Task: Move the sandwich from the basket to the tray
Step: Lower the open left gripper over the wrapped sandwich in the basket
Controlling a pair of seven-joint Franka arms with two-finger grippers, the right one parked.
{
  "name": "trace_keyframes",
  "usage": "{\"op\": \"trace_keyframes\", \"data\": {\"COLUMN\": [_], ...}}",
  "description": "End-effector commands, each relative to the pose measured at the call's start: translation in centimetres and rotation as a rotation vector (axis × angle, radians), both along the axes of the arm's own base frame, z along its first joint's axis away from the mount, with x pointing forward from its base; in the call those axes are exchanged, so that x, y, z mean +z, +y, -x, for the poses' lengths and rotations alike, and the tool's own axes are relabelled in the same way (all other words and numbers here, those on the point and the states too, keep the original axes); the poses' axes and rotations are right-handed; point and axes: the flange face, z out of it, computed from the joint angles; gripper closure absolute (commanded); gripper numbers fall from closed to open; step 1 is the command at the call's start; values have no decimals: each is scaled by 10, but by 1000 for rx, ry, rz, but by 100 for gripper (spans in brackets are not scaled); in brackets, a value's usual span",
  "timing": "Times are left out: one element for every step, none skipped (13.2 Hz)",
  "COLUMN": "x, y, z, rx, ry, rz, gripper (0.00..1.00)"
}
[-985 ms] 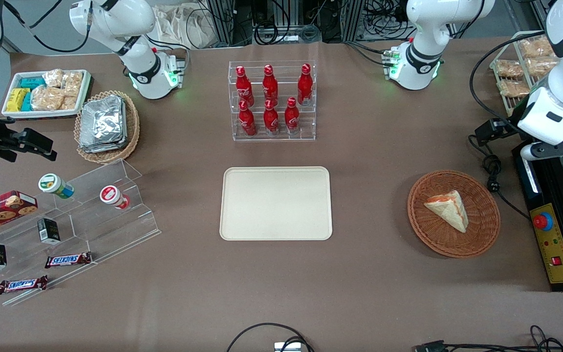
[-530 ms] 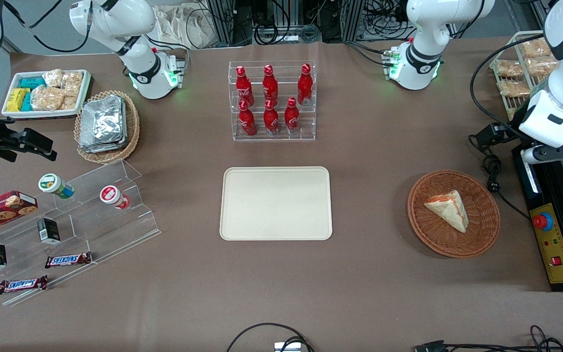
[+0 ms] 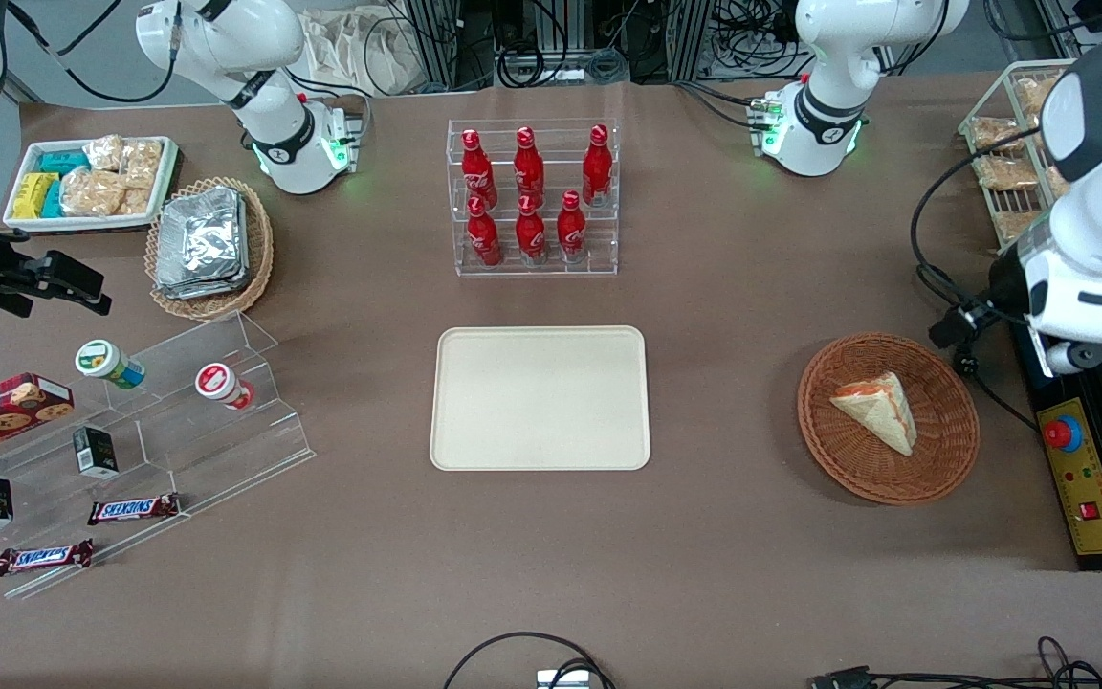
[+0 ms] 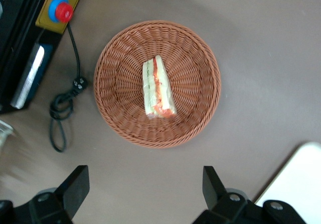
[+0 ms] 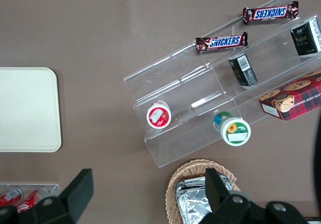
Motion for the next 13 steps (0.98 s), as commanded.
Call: {"op": "trace_keyframes", "data": {"x": [-38, -54, -73, -89, -107, -125, -138, -148, -161, -170, -183, -195, -205], "y": [-10, -5, -2, 1, 5, 6, 6, 4, 8, 6, 1, 8, 12], "z": [-7, -8, -9, -8, -6, -2, 1, 2, -1, -3, -5, -9, -10], "rx": [116, 121, 133, 143, 146, 141, 138, 139, 166, 181, 178, 187, 192], "ry": [-18, -28, -16, -4, 6, 6, -14, -33, -36, -36, -39, -44, -49], "rz": [-41, -76, -82, -84, -84, -83, -75, -66, -66, -65, -63, -66, -68], "gripper": [0, 0, 0, 0, 0, 0, 0, 0, 0, 0, 0, 0, 0]}}
